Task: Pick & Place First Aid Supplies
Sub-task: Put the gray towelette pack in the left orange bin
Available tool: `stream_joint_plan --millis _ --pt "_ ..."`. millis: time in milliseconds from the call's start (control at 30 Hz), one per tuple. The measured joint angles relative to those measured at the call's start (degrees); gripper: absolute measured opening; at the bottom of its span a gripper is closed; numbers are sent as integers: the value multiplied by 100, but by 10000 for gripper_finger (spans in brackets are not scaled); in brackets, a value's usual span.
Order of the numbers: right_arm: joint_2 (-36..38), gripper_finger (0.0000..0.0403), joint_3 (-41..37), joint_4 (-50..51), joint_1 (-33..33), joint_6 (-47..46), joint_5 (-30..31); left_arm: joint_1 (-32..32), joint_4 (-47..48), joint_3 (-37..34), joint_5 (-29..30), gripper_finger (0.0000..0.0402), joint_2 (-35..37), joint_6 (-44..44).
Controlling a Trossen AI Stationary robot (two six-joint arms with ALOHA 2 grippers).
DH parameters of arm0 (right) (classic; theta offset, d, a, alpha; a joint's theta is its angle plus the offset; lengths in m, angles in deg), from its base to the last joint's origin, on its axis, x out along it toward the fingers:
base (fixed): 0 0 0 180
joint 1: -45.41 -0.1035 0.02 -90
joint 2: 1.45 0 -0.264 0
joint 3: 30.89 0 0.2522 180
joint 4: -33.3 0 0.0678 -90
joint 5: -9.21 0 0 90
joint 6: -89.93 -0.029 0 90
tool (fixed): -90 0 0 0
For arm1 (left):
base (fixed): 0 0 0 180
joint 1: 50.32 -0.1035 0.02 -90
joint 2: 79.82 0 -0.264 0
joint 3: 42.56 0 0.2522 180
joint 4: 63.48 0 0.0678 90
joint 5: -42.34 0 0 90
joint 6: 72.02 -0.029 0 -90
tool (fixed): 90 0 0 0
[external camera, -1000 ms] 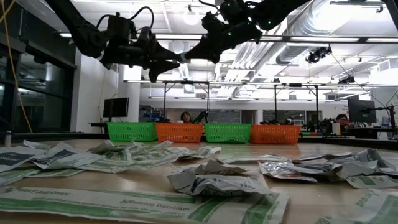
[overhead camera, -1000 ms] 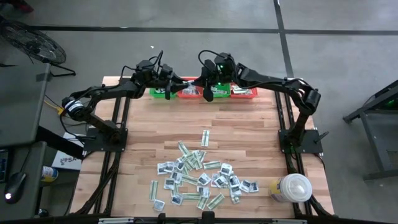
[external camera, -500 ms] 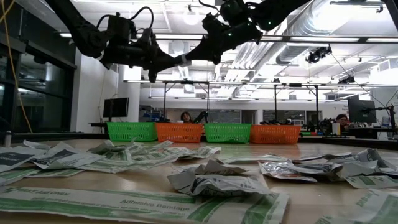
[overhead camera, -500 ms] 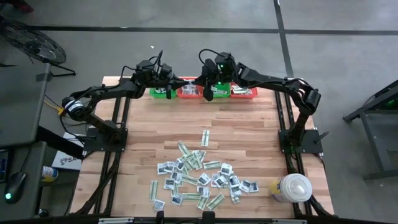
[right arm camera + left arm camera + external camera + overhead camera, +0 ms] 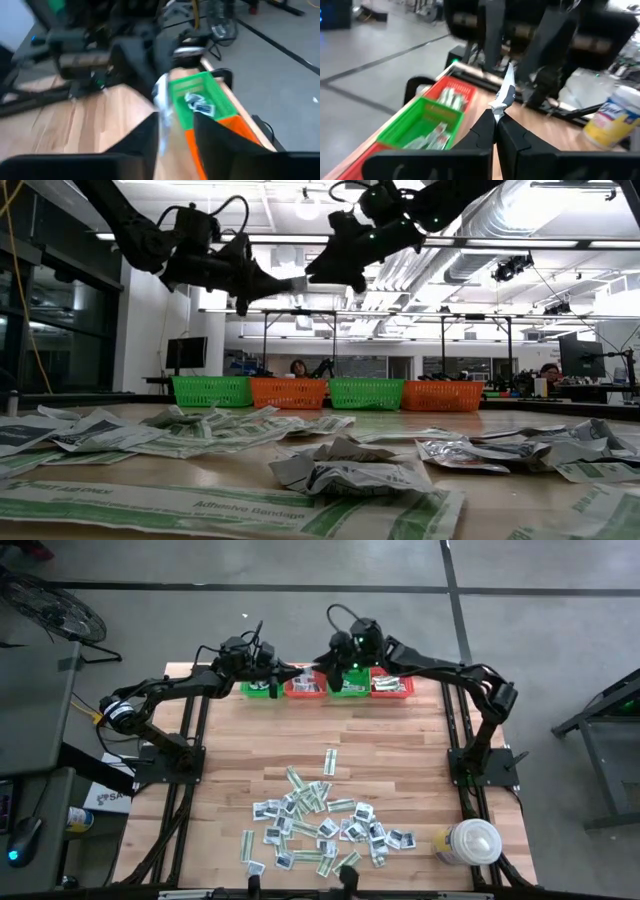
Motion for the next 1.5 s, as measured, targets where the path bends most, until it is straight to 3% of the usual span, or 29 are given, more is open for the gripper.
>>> stream_joint_plan --millis 167,300,533,767,967,1167,1367,1500 --pt "285 194 11 281 228 -255 433 -4 920 0 523 1 0 -261" --pt "496 217 11 565 356 -145 678 -4 1407 0 1008 0 -52 -270" --pt "763 220 15 864 466 -15 820 -180 1444 172 1000 0 -754 210" --pt "877 220 15 1230 469 51 1066 -228 2029 799 1072 0 -1408 489" --pt "960 220 15 1810 476 48 1242 -223 3154 1377 1781 0 -1473 189" --pt "1295 220 15 2604 538 16 2146 -113 4278 1880 2487 0 -1480 131" --pt "1730 220 15 3246 645 87 2814 201 4616 1986 3153 0 -1478 602" --pt "1992 220 15 3553 708 170 3047 275 4601 1980 3251 0 -1480 799"
